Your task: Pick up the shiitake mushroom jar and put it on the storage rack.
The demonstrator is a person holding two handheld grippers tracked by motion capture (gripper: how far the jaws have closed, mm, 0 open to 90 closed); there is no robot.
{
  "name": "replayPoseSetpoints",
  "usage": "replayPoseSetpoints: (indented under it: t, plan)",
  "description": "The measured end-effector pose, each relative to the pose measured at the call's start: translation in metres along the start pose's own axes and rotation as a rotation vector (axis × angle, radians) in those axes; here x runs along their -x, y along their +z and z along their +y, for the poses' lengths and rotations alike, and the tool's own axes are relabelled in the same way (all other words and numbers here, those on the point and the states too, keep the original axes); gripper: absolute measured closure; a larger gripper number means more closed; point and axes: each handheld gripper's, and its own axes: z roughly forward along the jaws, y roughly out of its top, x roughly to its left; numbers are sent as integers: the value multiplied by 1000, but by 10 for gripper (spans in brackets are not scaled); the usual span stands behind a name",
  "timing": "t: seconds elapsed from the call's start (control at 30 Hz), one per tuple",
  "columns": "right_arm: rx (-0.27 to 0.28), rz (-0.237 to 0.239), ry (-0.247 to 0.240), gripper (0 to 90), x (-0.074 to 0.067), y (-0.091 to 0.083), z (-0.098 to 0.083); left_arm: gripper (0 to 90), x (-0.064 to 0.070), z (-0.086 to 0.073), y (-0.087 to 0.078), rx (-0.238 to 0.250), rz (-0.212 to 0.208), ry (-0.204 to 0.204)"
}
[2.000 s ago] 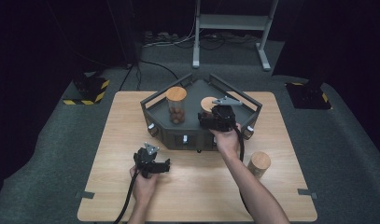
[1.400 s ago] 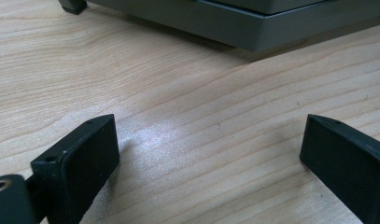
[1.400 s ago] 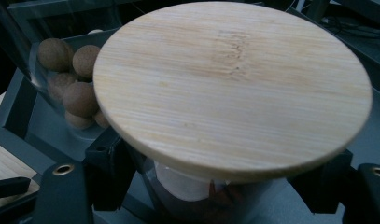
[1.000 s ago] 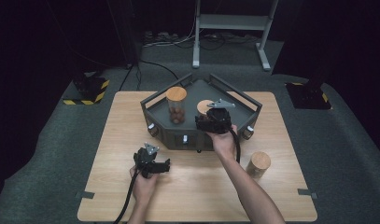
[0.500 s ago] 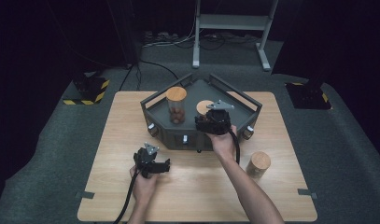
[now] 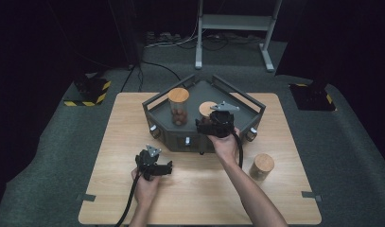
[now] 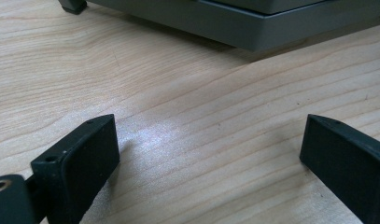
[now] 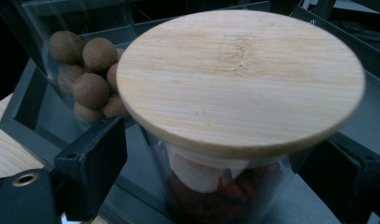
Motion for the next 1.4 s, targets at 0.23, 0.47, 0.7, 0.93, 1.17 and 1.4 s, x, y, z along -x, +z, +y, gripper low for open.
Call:
replayPoseSetpoints:
  t: [0.23,0.47,0.7,0.93,1.17,1.4]
  plan:
    - [17,6,21,96,5,-9,-1,44,0,0,0,0,0,0]
    - [35,16,43,96,8,-17,-2,44,0,0,0,0,0,0]
    - [40,26,49,94,9,-23,-5,44,0,0,0,0,0,0]
    - [45,41,53,92,10,-30,-5,44,0,0,0,0,0,0]
    - [42,54,44,87,9,-36,-6,44,0,0,0,0,0,0]
    - [43,61,40,86,11,-44,-10,44,0,0,0,0,0,0]
